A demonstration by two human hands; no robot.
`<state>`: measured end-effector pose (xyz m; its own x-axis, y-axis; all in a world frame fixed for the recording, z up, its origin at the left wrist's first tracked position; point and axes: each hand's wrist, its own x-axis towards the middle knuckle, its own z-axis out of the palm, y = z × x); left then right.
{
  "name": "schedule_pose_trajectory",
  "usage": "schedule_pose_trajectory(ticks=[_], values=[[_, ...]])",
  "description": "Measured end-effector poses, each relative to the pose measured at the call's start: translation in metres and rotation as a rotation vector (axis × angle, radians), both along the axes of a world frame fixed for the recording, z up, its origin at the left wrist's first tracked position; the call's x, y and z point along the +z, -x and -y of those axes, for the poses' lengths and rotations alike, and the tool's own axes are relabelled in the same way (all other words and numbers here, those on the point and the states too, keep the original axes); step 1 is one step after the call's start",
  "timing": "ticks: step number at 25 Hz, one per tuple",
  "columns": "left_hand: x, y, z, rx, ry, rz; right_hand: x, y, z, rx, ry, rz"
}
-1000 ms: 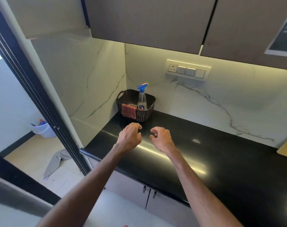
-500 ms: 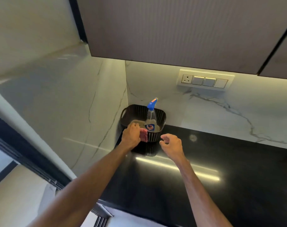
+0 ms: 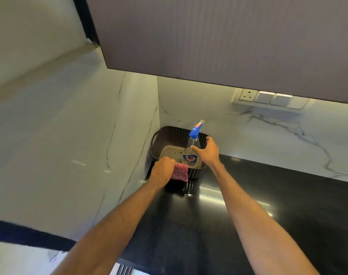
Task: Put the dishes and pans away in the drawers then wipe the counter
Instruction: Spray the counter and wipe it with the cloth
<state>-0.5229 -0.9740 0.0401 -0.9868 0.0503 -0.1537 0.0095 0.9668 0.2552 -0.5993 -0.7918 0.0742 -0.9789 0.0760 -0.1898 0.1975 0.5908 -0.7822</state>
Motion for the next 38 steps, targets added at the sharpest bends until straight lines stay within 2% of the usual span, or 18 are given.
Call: schedule_pose_trajectory(ticks=[7,9,11,14,16,19,22,24,26,28,30,35,38], values=[[-0.011,0.019,-0.001,0.032,0.040,0.104,-0.013,0.064,0.027,0.150,0.028,-0.062],[-0.014,0.019,0.000,0.097,-0.068,0.091,-0.001,0.066,0.020,0.236,0.099,-0.096],[-0.015,0.017,0.002,0.197,-0.231,-0.007,0.018,0.058,0.011,0.287,0.226,-0.158],[-0.012,0.013,0.000,0.186,-0.217,-0.005,0.048,0.035,0.010,0.190,0.390,-0.327],[-0.008,0.009,-0.002,0.113,-0.129,-0.053,0.063,0.018,0.015,0.079,0.401,-0.434],[-0.001,-0.003,-0.002,0.063,-0.178,-0.070,0.081,-0.014,0.016,0.026,0.356,-0.545],[0.005,-0.017,-0.003,0.086,-0.227,0.002,0.093,-0.047,0.008,-0.026,0.423,-0.585],[0.012,-0.028,-0.008,0.089,-0.263,0.033,0.097,-0.068,0.001,-0.035,0.490,-0.575],[0.018,-0.043,-0.013,-0.013,-0.344,0.082,0.094,-0.089,-0.006,-0.012,0.512,-0.570],[0.028,-0.064,-0.027,-0.157,-0.524,0.177,0.084,-0.109,-0.014,0.032,0.487,-0.533],[0.028,-0.087,-0.047,-0.215,-0.660,0.217,0.072,-0.129,-0.020,0.094,0.451,-0.467],[-0.004,-0.130,-0.094,-0.005,-0.656,0.125,0.041,-0.171,-0.031,0.189,0.444,-0.217],[-0.018,-0.155,-0.107,0.080,-0.609,0.178,0.033,-0.199,-0.033,0.161,0.518,-0.226]])
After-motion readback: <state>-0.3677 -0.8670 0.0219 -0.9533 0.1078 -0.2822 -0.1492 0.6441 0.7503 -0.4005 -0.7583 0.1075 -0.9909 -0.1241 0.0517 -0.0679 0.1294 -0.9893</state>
